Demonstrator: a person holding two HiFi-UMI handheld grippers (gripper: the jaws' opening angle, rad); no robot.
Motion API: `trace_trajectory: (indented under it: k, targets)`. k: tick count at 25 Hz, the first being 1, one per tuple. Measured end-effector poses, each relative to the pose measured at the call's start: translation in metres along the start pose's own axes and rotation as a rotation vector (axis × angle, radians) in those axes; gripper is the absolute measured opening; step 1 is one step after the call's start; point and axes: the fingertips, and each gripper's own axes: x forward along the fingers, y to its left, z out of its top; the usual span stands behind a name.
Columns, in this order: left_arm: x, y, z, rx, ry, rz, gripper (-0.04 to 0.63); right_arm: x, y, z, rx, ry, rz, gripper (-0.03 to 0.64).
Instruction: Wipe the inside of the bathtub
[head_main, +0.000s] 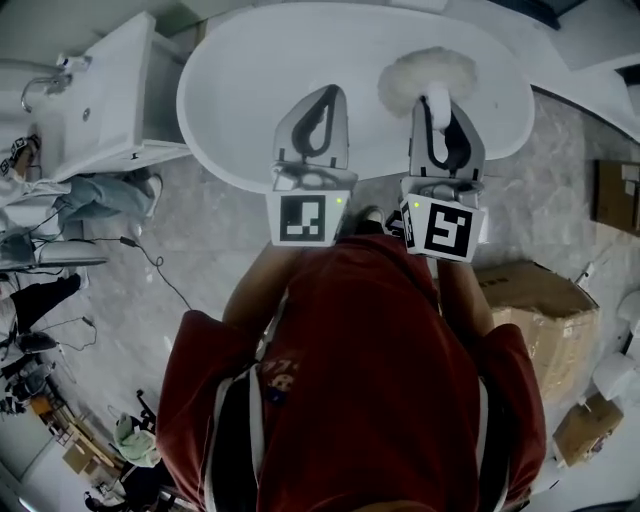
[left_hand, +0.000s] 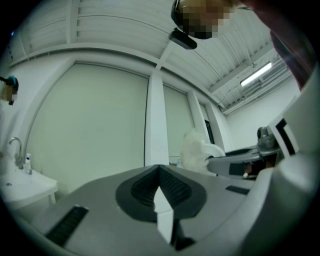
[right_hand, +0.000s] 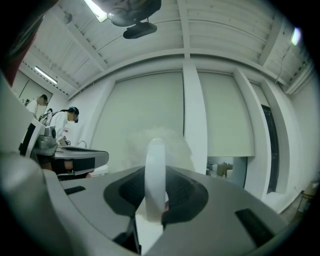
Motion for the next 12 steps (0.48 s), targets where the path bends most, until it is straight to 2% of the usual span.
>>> trace_trajectory:
  k: [5,12]
  targets:
    - [-0.009,0.026,0.006,0.010,-0.018,0.038,0.015,0.012,0.024,-0.001,0.003,0.014,0.027,0.095]
    - [-0.014,0.034,0.009,-0.005,-0.020,0.034,0.015,0.022,0.040,0.011,-0.009,-0.009,0.044,0.095]
